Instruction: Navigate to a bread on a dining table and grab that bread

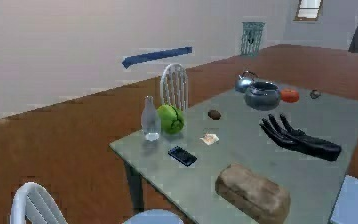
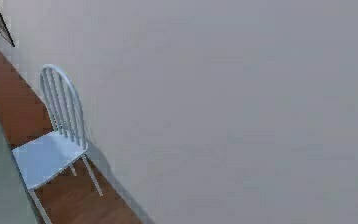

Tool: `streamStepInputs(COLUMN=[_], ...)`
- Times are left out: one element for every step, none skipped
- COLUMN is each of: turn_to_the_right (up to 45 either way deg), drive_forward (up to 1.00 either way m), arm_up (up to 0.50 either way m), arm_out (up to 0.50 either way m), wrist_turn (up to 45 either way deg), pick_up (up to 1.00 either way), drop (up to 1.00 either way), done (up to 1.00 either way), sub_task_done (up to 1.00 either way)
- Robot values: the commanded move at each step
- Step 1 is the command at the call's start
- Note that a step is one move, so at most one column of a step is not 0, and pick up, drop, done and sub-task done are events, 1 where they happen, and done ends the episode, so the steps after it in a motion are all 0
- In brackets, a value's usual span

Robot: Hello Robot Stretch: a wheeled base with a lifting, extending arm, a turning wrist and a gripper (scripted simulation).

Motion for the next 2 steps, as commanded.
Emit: streamStepInputs(turn_to_the_right=[-45.0, -18.0], drive_forward=[0.0, 0.0], arm_up=[0.0, 0.0], arm_out=[0.0, 0.0], wrist_turn=[0.0, 0.0], pick_up=[0.0, 0.0], drop=[0.0, 0.0], done=[0.0, 0.0], sub_task_done=[0.0, 0.0])
